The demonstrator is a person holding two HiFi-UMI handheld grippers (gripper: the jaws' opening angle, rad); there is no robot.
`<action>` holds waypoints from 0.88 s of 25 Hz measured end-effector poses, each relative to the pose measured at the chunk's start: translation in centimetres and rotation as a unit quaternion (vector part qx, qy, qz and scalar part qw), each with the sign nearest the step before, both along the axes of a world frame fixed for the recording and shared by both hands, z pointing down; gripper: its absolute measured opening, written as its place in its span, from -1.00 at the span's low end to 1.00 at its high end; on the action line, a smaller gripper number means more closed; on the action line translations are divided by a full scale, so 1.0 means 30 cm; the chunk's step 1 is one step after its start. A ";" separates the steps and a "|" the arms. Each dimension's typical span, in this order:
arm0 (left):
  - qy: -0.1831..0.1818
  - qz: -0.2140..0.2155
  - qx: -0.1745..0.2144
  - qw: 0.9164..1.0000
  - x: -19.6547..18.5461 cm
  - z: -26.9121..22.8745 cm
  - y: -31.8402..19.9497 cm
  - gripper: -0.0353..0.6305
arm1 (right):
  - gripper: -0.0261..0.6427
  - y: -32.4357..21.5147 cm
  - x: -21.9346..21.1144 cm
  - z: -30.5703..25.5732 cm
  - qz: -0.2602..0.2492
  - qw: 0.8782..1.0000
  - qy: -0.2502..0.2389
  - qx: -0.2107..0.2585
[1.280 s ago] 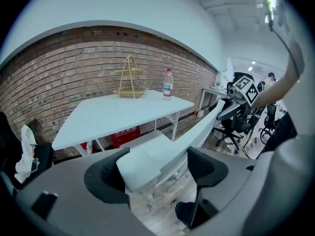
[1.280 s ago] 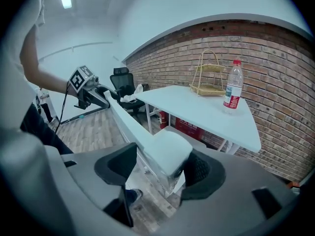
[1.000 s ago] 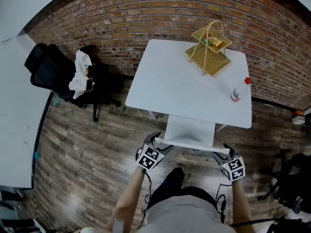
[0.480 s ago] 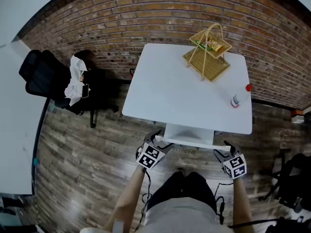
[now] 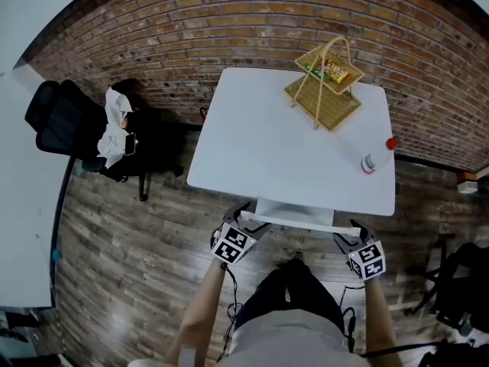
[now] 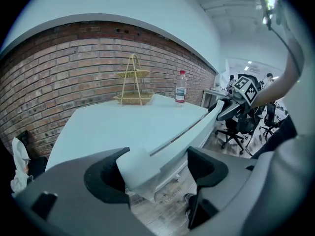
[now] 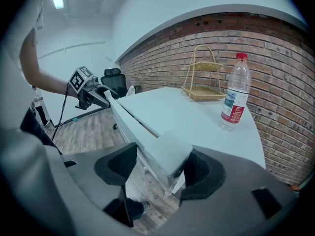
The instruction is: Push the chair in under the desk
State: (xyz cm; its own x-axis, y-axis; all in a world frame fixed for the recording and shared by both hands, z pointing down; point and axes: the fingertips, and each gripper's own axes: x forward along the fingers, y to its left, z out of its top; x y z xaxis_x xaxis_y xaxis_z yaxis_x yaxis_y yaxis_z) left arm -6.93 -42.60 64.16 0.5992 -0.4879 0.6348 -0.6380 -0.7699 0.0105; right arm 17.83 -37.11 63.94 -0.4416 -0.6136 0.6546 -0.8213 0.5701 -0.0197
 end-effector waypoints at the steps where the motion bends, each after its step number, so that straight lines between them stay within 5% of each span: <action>1: 0.000 0.000 0.000 1.000 0.001 -0.005 -0.010 0.22 | -0.07 -0.010 0.000 0.000 0.000 1.000 0.000 -0.001; 22: -0.003 -0.001 -0.003 1.000 0.029 -0.010 -0.129 0.22 | -0.06 -0.129 0.018 -0.007 -0.007 1.000 0.001 -0.006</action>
